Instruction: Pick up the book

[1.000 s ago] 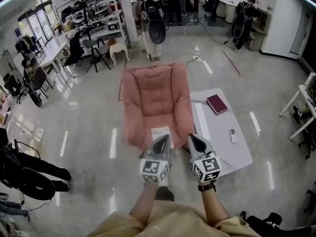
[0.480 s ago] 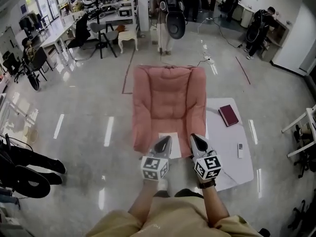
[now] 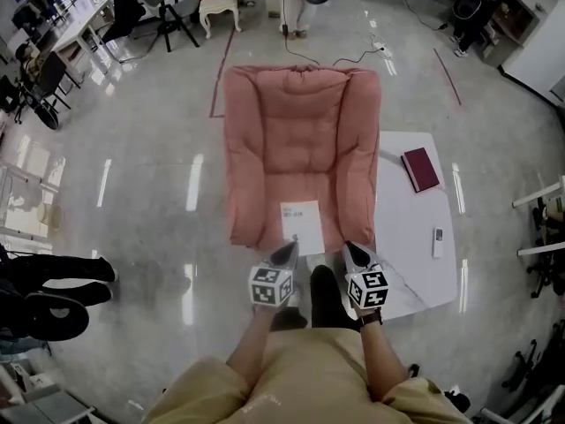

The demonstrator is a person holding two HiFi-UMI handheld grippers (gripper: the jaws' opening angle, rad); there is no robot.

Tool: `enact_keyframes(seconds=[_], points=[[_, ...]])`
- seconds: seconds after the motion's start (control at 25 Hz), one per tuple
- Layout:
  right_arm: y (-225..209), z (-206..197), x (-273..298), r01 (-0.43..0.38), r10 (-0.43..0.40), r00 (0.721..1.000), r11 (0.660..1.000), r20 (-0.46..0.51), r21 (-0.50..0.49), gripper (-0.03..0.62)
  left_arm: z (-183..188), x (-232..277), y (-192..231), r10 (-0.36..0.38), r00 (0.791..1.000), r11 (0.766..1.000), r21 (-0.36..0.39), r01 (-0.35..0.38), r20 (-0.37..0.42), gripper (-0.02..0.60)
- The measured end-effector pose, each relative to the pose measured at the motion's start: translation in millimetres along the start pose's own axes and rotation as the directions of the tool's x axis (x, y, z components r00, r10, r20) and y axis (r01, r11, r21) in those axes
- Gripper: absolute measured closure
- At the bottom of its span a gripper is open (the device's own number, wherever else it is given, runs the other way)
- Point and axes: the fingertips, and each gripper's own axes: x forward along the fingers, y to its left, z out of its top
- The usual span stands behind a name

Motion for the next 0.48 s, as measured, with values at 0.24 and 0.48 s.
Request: enact_keyframes(seconds=[0.24, 0.48], points=[[-28.7, -81.7, 67.2, -0.059, 0.065, 0.977, 0.998, -0.204, 0.033, 0.562, -84.5, 49.2, 55.6, 0.093, 0.972, 0.985, -0.125, -0.122, -0.217, 0.580], [-45.7, -169.3, 126.9, -0.117, 0.154, 0.920, 0.986, -0.360, 0.121, 0.539, -170.3, 91.8, 95.5, 0.065, 0.924, 0.948, -0.265, -0.175, -0.378, 0.516]])
